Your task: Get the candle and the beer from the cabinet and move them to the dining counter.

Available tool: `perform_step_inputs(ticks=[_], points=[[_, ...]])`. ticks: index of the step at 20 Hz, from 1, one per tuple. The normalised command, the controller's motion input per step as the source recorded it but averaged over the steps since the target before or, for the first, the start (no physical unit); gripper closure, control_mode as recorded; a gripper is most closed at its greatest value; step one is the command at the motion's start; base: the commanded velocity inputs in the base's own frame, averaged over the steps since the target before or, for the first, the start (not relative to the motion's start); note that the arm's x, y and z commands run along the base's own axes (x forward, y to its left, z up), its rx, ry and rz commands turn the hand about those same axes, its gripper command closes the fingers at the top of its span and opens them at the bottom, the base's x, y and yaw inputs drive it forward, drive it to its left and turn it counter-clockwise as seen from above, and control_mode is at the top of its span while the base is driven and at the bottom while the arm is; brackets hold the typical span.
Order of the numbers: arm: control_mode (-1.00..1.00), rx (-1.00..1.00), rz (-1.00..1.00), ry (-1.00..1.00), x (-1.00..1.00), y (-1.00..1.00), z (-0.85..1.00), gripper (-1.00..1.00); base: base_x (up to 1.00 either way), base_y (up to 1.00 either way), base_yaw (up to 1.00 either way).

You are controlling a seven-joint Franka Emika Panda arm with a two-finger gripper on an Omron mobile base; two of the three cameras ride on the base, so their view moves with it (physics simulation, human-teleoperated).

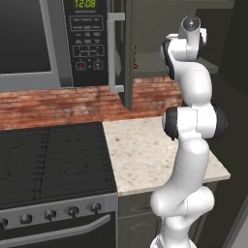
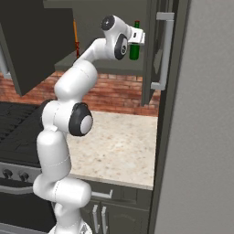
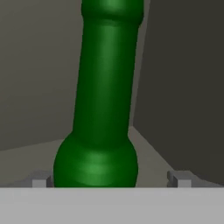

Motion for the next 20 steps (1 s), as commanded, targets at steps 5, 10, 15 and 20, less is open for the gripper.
perform_step_inputs(ticks=[5, 10, 15, 20], points=[[-1.0, 0.0, 0.0, 0.0, 0.0, 0.0, 0.0, 1.0, 0.0, 0.0, 0.0], [-1.0, 0.0, 0.0, 0.0, 0.0, 0.01, 0.0, 1.0, 0.0, 0.0, 0.0], [-1.0, 0.0, 0.01, 0.0, -0.03, 0.16, 0.0, 1.0, 0.0, 0.0, 0.0], [-1.0, 0.0, 0.0, 0.0, 0.0, 0.16, 0.0, 1.0, 0.0, 0.0, 0.0]])
